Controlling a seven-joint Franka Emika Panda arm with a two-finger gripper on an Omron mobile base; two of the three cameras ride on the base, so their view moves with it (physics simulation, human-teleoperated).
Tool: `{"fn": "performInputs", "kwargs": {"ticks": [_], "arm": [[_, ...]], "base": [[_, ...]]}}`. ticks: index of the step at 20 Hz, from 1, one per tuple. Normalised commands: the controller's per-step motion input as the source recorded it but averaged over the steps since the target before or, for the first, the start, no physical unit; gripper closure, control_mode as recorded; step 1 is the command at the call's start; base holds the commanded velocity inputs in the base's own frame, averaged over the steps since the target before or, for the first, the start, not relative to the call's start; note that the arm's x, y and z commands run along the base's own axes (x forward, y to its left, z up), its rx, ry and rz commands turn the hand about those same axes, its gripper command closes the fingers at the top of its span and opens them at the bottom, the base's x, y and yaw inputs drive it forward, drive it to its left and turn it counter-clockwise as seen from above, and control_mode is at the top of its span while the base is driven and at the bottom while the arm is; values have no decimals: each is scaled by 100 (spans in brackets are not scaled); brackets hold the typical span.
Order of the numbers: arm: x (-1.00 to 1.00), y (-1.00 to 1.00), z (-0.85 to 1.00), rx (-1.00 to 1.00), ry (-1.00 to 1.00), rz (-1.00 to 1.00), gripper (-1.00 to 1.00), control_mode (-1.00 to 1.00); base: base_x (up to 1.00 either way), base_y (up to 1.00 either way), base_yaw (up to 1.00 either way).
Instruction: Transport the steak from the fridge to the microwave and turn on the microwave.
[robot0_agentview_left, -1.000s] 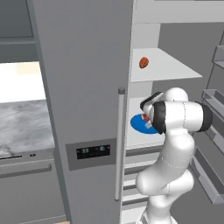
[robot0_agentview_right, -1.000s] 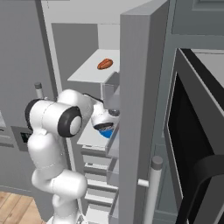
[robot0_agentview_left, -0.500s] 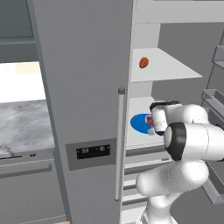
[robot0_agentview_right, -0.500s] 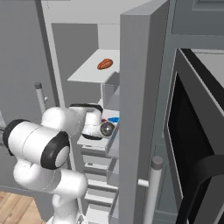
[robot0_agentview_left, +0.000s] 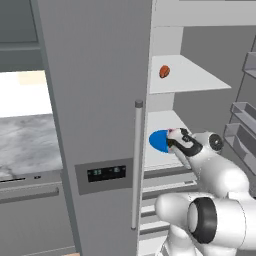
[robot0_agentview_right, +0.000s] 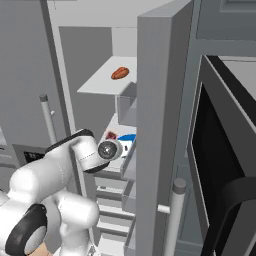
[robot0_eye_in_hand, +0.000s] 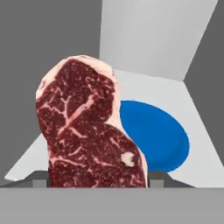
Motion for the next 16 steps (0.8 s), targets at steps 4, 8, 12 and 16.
{"fn": "performInputs", "kwargs": {"ticks": [4, 8, 12, 16], "arm": [[-27, 0, 100, 12, 30, 0, 100, -100], [-27, 0, 94, 8, 34, 0, 100, -100], [-36, 0, 73, 5, 33, 0, 100, -100], [-42, 0, 22, 4, 20, 0, 100, -100]], "base": [[0, 0, 0], [0, 0, 0], [0, 0, 0], [0, 0, 0]]}}
